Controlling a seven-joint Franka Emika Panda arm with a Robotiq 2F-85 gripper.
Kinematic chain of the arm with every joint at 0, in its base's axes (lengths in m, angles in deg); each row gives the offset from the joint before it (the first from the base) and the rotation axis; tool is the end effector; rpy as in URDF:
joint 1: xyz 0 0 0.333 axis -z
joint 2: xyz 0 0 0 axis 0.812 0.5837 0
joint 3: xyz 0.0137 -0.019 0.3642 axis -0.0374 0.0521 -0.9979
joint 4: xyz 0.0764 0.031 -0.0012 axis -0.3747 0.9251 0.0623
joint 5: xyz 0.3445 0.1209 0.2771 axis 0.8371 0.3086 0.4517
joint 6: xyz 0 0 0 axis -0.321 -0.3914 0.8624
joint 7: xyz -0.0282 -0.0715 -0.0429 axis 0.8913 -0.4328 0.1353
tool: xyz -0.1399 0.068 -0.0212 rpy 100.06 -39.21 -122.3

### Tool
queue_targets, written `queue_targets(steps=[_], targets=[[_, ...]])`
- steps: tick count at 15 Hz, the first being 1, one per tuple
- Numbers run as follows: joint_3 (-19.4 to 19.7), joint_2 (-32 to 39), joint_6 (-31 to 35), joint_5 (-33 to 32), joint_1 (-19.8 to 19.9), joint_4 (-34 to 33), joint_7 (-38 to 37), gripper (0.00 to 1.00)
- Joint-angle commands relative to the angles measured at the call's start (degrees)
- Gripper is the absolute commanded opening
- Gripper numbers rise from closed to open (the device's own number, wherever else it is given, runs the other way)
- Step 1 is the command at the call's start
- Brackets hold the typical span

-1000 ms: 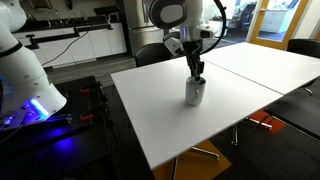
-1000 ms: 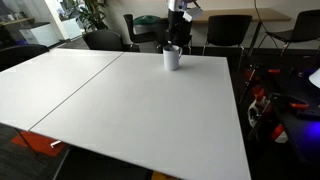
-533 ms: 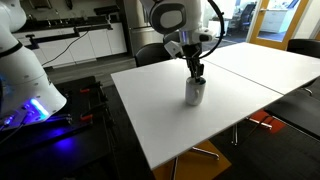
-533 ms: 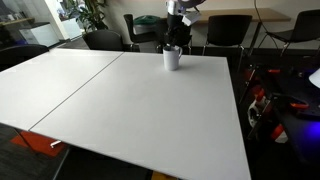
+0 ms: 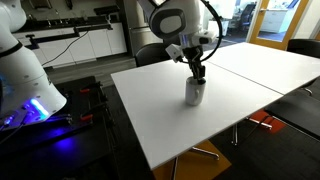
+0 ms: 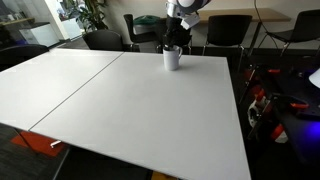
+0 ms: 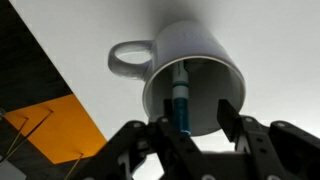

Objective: Put the marker on the table

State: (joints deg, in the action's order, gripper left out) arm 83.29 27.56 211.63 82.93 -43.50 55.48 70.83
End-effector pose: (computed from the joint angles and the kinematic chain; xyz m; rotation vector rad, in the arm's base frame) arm 0.6558 -0.2130 0.1326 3.0008 -0.4761 0.3945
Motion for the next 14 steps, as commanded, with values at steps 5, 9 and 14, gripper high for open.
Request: queue_targets(steps=[5,9,14], targets=[[1.37,1.61,3.38,-0.31,-1.09,-0.57,-3.48,0.51],[2.83,2.50,5.18,-0.79,-2.23,-0.69,-5.15,0.54],[3.97,3.44,6.47,-0.94,-3.46,-1.07,-6.42,0.53]])
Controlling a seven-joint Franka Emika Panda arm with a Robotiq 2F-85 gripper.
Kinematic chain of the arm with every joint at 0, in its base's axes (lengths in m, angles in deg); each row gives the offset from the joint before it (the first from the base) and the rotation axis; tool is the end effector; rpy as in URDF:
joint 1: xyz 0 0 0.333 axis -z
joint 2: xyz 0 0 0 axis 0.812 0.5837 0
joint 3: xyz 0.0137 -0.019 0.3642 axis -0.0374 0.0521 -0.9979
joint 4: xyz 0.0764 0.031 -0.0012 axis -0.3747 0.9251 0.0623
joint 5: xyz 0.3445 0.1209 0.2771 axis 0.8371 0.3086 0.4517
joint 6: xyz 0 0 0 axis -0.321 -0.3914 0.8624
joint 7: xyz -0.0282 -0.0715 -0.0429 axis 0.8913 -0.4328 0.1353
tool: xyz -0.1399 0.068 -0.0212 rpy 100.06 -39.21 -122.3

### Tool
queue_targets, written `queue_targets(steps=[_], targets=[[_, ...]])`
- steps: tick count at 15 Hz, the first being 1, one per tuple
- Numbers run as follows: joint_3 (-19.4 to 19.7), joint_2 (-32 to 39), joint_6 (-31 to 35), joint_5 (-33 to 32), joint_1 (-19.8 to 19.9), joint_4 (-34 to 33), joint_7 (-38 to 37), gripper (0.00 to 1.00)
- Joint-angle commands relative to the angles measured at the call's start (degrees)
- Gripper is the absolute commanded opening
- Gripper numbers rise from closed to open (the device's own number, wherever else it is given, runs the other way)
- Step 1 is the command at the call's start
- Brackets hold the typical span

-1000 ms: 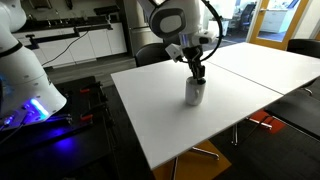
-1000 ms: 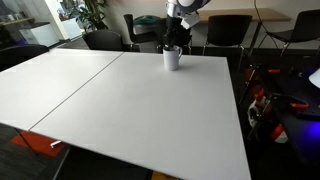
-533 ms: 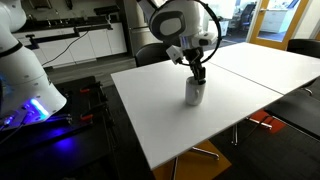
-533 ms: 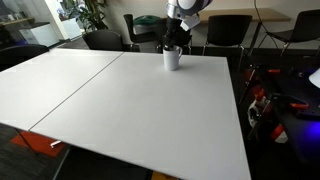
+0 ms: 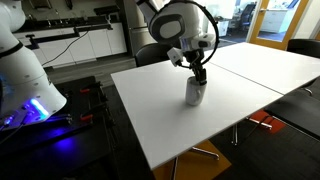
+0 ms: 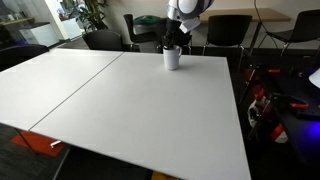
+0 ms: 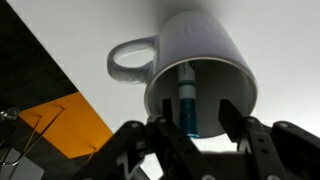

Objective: Put the marker on the table

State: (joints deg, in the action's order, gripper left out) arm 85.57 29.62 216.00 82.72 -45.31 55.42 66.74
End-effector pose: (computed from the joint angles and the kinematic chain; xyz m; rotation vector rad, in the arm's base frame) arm 0.6570 -0.2202 0.1205 2.9503 -0.5649 0.4565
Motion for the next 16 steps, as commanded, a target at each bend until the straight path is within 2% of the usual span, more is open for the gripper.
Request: queue_targets(steps=[1,2,4,7,8,9,16], targets=[[1.92,1.55,2.21,-0.83,-1.94,-1.09,-2.52,0.51],[2.13,1.66,2.31,-0.91,-2.22,-1.13,-2.53,0.49],[2.63,1.86,2.65,-1.15,-2.82,-1.09,-2.58,0.28],[3.06,2.10,3.00,-1.27,-3.37,-0.89,-2.60,0.03],[3.11,2.15,3.25,-1.24,-3.45,-0.78,-2.52,0.00],[3.32,2.15,3.47,-1.26,-3.65,-0.68,-2.57,0.04],[4.23,-1.56,6.83,-1.02,-4.63,4.75,-2.25,0.05]])
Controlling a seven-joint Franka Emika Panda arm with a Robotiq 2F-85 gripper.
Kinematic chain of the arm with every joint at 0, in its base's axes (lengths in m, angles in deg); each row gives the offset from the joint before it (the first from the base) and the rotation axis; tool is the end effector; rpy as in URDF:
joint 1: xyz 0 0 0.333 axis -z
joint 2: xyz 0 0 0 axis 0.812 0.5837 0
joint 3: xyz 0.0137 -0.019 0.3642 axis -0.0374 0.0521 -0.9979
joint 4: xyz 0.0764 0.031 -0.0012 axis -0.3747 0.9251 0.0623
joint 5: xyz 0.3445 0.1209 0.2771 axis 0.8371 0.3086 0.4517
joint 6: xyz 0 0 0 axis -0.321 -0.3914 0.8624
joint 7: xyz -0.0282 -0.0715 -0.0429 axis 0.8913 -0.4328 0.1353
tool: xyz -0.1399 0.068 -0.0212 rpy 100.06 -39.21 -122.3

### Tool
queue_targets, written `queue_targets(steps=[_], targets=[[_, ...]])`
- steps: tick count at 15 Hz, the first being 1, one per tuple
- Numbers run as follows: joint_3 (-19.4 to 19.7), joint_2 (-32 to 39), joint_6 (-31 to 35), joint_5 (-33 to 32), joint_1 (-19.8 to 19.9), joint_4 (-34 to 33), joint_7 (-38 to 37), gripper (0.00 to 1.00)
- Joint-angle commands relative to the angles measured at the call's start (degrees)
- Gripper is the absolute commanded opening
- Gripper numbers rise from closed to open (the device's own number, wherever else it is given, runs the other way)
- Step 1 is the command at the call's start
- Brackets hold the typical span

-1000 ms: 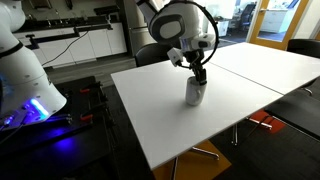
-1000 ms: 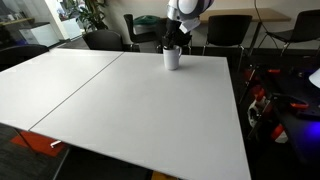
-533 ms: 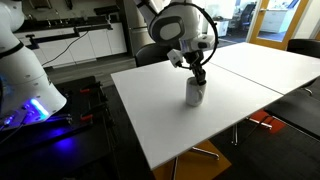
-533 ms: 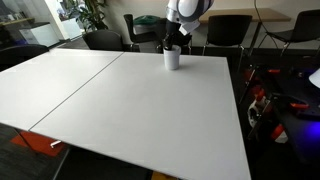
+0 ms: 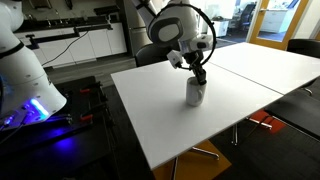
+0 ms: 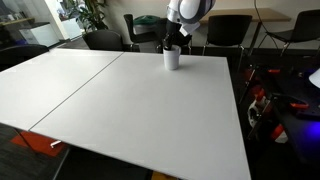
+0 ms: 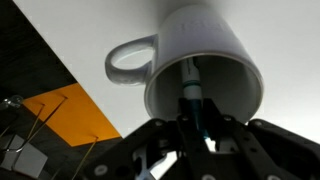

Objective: Put the marker on the table

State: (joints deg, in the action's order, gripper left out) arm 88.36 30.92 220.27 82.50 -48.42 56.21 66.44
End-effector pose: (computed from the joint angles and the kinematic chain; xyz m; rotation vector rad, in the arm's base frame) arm 0.6566 -0.2170 0.1129 2.9121 -0.5270 0.5106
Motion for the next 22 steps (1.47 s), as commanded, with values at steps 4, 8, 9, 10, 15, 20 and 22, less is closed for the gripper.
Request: queue_targets(steps=[4,8,9,10,15,20,22], targets=[[1.80,-6.79,2.00,-0.88,-1.91,7.79,-1.57,0.05],[2.80,-10.61,2.32,-1.50,-2.87,10.80,-1.72,0.05],[2.82,-11.71,1.91,-1.70,-2.90,11.48,-1.47,0.05],[3.16,-12.78,2.51,-1.97,-3.21,12.29,-1.53,0.05],[3.52,-17.43,9.42,-2.56,-3.86,16.19,-1.11,0.05],[0.71,-20.88,15.12,-1.18,-2.59,18.28,0.30,0.05],[-1.12,-22.20,16.19,-1.00,-2.01,18.71,0.36,0.05]])
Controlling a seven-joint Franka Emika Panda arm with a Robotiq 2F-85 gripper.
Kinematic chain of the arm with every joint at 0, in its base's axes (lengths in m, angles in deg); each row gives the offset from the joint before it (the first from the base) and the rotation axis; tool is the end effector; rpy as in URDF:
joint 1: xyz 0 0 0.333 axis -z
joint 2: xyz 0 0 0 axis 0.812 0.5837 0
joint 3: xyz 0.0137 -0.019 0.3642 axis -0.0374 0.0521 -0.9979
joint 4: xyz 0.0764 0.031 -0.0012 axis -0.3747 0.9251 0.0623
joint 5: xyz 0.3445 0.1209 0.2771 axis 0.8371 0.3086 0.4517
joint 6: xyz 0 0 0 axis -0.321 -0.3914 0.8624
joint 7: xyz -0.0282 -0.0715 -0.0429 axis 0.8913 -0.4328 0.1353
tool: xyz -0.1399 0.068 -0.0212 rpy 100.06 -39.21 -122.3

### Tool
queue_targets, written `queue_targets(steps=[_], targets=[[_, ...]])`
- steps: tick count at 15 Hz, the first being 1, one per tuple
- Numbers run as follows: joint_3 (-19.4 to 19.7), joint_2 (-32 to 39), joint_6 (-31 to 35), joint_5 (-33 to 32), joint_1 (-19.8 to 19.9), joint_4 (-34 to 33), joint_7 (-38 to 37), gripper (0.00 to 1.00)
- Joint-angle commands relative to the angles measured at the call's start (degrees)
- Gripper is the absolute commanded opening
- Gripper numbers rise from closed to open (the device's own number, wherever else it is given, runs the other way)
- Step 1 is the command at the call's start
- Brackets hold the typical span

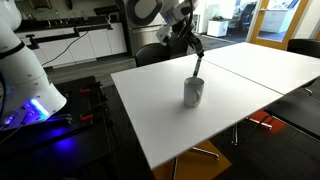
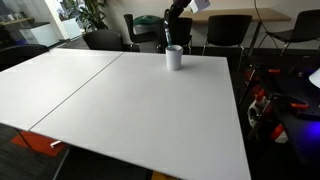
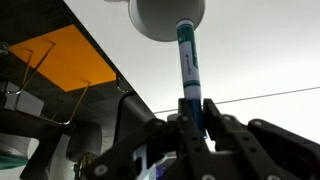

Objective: Put the marker on the table

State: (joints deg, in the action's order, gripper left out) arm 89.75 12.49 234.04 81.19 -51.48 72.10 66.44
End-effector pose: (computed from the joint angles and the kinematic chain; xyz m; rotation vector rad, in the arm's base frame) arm 0.6122 -0.1822 0.2383 2.8307 -0.4803 0.9278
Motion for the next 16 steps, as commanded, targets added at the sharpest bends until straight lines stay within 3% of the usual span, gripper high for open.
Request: queue_targets(steps=[1,4,8,10,13,14,16], targets=[[-3.77,-4.38,2.55,0.31,1.51,2.95,0.39,0.05],[-10.49,-5.34,0.95,-0.05,5.55,1.91,0.13,0.05],[-24.51,-2.66,-7.99,1.79,14.88,-3.32,1.92,0.05],[-27.95,-0.55,-13.15,3.76,17.37,-6.18,4.05,0.05],[-25.42,1.55,-21.07,1.51,16.35,-10.43,1.78,0.05],[-20.95,2.41,-23.87,3.39,12.02,-12.32,2.87,0.05],[-17.57,4.99,-29.53,1.83,9.37,-16.31,1.54,0.05]])
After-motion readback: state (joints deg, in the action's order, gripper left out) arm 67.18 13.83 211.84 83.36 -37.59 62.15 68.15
